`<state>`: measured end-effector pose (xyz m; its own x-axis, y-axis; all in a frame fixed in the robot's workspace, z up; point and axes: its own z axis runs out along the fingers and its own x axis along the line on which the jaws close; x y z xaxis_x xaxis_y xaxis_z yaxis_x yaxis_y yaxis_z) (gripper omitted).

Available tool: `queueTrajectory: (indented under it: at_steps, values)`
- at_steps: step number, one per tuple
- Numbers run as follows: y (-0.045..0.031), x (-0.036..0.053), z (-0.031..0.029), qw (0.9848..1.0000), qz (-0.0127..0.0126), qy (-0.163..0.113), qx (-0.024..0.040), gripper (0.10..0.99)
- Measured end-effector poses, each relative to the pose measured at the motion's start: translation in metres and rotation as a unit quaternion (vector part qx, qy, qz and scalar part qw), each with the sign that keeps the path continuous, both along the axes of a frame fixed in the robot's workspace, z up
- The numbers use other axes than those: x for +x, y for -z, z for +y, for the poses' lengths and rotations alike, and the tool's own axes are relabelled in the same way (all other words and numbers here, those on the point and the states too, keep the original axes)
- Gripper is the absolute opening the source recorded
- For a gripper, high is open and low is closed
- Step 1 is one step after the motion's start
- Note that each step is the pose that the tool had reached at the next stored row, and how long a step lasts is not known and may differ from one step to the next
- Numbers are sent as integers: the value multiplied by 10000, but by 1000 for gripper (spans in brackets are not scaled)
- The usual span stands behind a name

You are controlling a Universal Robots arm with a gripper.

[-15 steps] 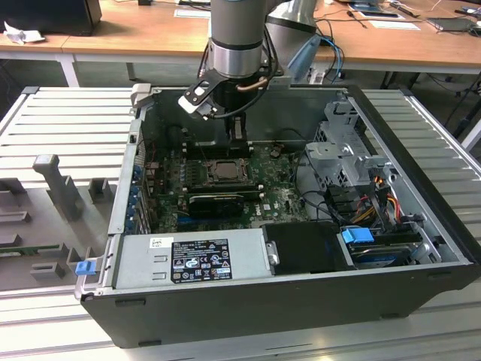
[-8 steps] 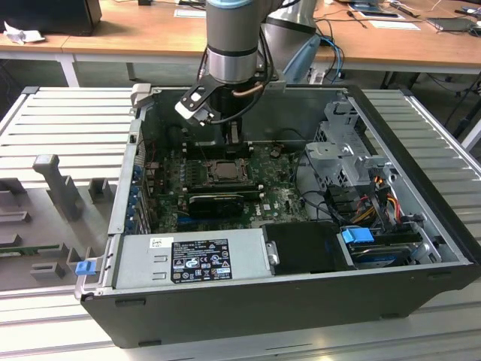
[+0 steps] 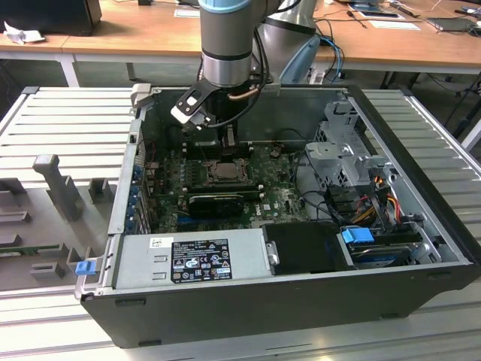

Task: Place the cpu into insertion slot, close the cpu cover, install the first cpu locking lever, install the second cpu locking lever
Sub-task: 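Close the cpu cover, then install the first cpu locking lever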

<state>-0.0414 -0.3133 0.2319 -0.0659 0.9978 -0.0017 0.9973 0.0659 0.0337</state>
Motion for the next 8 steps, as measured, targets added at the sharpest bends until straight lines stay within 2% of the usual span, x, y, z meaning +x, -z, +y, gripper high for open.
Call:
queueTrajectory:
  at_steps: [8]
  values:
    - [-3,-28,0,10000,0,0,0,106]
